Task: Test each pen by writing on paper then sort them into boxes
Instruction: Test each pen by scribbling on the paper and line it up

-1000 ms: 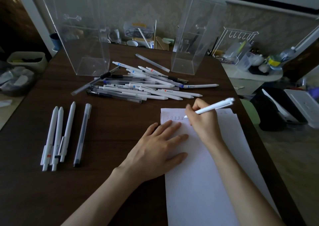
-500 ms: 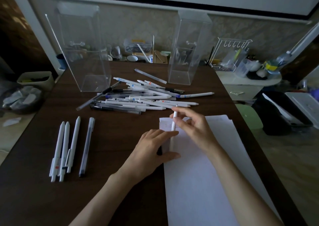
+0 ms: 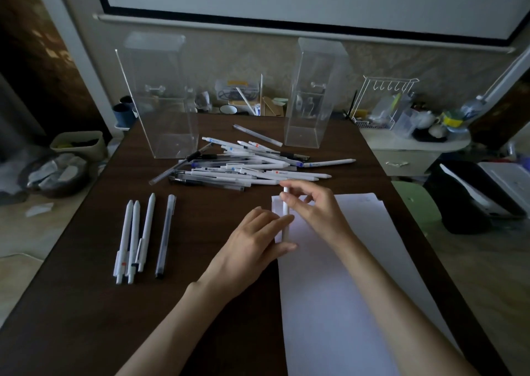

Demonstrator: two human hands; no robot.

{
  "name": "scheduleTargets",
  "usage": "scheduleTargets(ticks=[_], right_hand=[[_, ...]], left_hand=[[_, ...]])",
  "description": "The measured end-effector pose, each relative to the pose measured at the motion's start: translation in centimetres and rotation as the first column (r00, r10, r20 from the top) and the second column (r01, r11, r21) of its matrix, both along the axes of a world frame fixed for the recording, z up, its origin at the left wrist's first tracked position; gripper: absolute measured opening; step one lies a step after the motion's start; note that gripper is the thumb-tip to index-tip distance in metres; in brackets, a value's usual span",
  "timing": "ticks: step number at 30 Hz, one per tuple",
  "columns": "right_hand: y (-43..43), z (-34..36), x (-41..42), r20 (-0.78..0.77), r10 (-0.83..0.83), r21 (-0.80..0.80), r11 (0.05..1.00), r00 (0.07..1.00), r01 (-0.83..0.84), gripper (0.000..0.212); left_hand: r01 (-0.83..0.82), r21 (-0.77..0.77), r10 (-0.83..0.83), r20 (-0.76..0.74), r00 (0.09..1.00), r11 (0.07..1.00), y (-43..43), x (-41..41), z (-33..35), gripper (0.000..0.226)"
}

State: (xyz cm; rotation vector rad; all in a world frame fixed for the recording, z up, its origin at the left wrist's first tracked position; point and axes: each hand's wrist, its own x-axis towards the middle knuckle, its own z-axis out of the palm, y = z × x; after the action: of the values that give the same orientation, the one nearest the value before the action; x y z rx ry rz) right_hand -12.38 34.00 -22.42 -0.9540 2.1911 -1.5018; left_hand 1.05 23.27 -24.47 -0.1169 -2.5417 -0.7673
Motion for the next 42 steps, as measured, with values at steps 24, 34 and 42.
scheduleTargets(ticks=[24,34,42], right_hand=[[-11.3,-0.6,3.1,-0.602,0.193,0.454,0.881,0.775,0.133,0.021],[-9.5,-0.8,2.6,-0.53,0.072,0.359,0.922,0.845,0.147,0.017],[-1.8,1.9,2.8,-0.467,0.111,0.209,0.978,0.877,-0.012,0.009]], left_hand=[[-0.526,-0.296,0.597,0.257,0.759,0.797,-6.1,11.6,-1.4,0.071],[-0.54,-0.337,0.62,0.206,0.757,0.771,-6.2,11.6,-1.8,0.059],[-0.535,-0.166,0.545,0.02,0.838,0.828,-5.1,9.8,-0.3,0.052]])
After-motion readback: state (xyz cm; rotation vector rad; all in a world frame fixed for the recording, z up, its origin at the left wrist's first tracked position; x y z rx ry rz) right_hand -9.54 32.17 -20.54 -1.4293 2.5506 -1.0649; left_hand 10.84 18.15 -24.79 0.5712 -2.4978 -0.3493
